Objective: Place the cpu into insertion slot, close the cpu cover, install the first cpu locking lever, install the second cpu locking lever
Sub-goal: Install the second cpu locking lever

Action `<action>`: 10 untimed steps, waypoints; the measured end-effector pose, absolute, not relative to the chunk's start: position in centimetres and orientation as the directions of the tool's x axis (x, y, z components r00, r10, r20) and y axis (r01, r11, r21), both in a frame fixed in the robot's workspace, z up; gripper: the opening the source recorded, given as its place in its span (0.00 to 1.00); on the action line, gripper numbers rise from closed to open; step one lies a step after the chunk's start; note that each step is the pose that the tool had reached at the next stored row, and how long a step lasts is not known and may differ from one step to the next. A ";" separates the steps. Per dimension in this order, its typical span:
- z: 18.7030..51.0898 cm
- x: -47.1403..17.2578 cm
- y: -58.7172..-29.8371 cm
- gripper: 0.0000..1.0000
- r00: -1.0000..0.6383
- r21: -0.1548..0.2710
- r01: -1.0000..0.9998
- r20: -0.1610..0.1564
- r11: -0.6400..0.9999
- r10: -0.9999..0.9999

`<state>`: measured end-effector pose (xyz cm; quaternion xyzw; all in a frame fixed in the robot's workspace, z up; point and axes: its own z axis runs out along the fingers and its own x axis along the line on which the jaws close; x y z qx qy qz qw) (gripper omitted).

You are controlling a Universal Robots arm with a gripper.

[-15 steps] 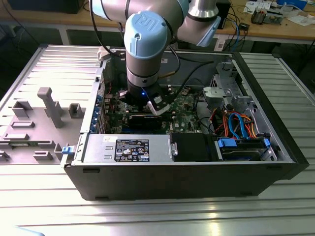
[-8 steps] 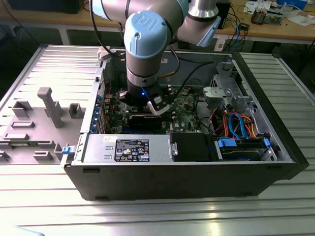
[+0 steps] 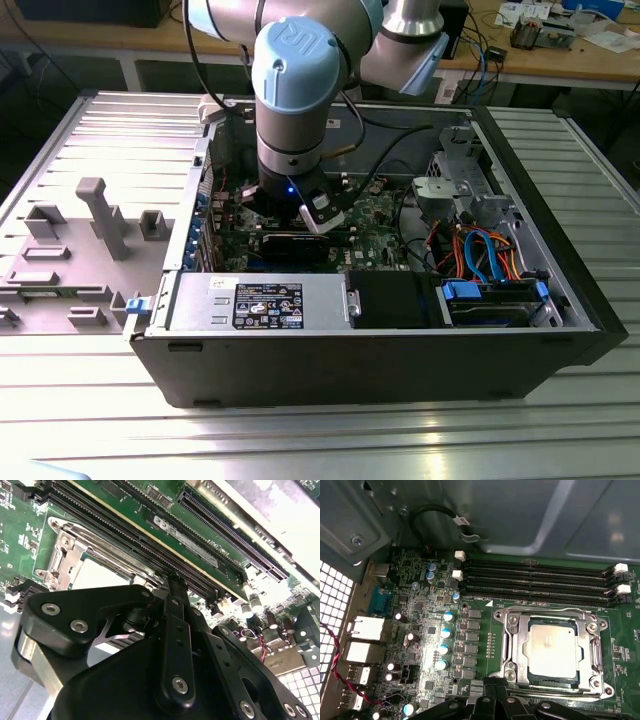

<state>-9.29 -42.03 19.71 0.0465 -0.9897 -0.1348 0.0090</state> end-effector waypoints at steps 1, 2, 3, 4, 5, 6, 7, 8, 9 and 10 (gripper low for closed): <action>19.7 -9.3 -42.0 0.11 -0.996 0.268 -0.090 0.005 0.959 -0.094; 19.7 -9.3 -42.0 0.11 -0.996 0.269 -0.090 0.005 0.959 -0.094; 19.7 -9.3 -42.0 0.11 -0.996 0.270 -0.090 0.005 0.959 -0.094; 19.7 -9.3 -42.0 0.11 -0.996 0.270 -0.090 0.005 0.959 -0.094; 19.7 -9.3 -42.0 0.11 -0.996 0.271 -0.090 0.005 0.959 -0.094; 19.7 -9.3 -42.0 0.11 -0.996 0.271 -0.090 0.005 0.958 -0.094; 19.7 -9.3 -42.0 0.11 -0.996 0.271 -0.090 0.005 0.958 -0.094; 19.7 -9.3 -42.0 0.11 -0.996 0.271 -0.090 0.005 0.958 -0.094; 19.7 -9.3 -42.0 0.11 -0.996 0.271 -0.090 0.005 0.958 -0.094; 19.7 -9.3 -42.0 0.11 -0.996 0.271 -0.090 0.005 0.958 -0.094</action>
